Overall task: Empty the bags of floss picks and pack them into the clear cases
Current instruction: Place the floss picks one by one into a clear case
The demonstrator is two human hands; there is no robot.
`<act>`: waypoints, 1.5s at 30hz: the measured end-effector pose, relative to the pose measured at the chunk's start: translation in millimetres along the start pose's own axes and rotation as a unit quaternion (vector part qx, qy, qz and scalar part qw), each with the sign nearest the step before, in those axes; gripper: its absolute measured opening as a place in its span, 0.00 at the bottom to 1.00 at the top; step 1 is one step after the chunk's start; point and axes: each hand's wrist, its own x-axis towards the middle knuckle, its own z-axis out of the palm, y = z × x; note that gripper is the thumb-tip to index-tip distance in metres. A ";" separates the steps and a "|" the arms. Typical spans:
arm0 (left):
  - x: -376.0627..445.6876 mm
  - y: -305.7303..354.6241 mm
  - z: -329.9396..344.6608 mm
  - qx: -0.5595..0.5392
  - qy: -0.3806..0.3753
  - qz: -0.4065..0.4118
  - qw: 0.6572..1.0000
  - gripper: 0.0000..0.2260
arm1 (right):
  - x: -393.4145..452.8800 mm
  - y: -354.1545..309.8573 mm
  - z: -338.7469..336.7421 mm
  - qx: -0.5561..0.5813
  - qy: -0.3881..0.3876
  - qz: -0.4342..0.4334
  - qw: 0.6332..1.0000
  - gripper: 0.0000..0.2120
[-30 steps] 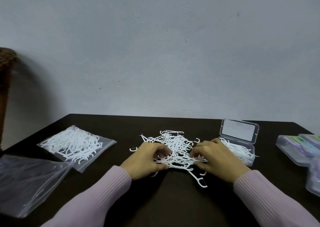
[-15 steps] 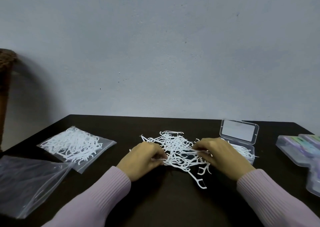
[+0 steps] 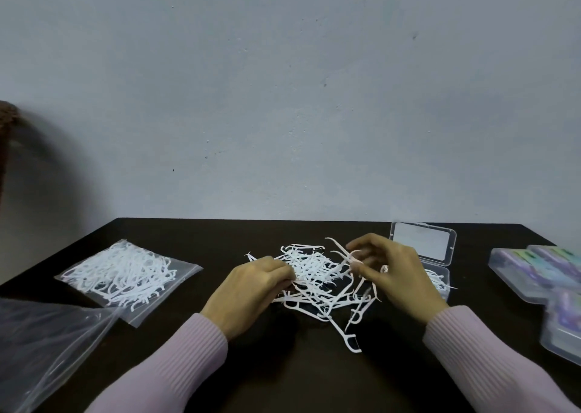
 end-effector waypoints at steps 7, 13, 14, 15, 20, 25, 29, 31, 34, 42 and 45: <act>10.7 3.9 0.2 -0.065 0.055 -0.052 0.995 0.04 | 2.8 -3.5 -22.1 0.100 0.049 0.047 0.993 0.08; 46.0 19.5 6.8 -0.182 0.145 -0.123 0.965 0.04 | 3.1 13.1 -56.0 0.076 0.140 0.119 0.980 0.09; 52.3 23.5 9.8 -0.203 0.158 -0.136 0.957 0.03 | 2.4 17.5 -60.1 0.069 0.152 0.134 0.977 0.10; 59.6 28.3 13.4 -0.224 0.169 -0.146 0.949 0.03 | 2.0 22.9 -64.6 0.063 0.162 0.150 0.973 0.10; 91.9 49.8 37.8 -0.288 0.159 -0.178 0.928 0.02 | 0.2 45.9 -74.8 0.066 0.138 0.232 0.961 0.12; 113.2 62.5 61.9 -0.315 0.157 -0.221 0.909 0.02 | 1.1 50.8 -73.1 -0.018 0.091 0.217 0.972 0.10; 127.1 71.5 74.4 -0.325 0.160 -0.236 0.902 0.02 | -0.4 50.3 -80.4 -0.120 0.046 0.192 0.973 0.11; 131.9 75.5 79.0 -0.328 0.159 -0.238 0.900 0.02 | -1.3 49.9 -81.3 -0.149 0.016 0.176 0.973 0.11; 135.3 79.8 85.0 -0.328 0.155 -0.237 0.901 0.02 | -2.0 51.7 -82.0 -0.169 -0.001 0.164 0.972 0.14; 131.3 75.1 90.3 -0.355 0.156 -0.261 0.884 0.04 | -4.4 59.9 -92.4 -0.226 0.013 0.190 0.955 0.05; 130.7 76.1 90.1 -0.359 0.157 -0.263 0.882 0.05 | -6.0 60.7 -97.5 -0.221 -0.035 0.238 0.945 0.06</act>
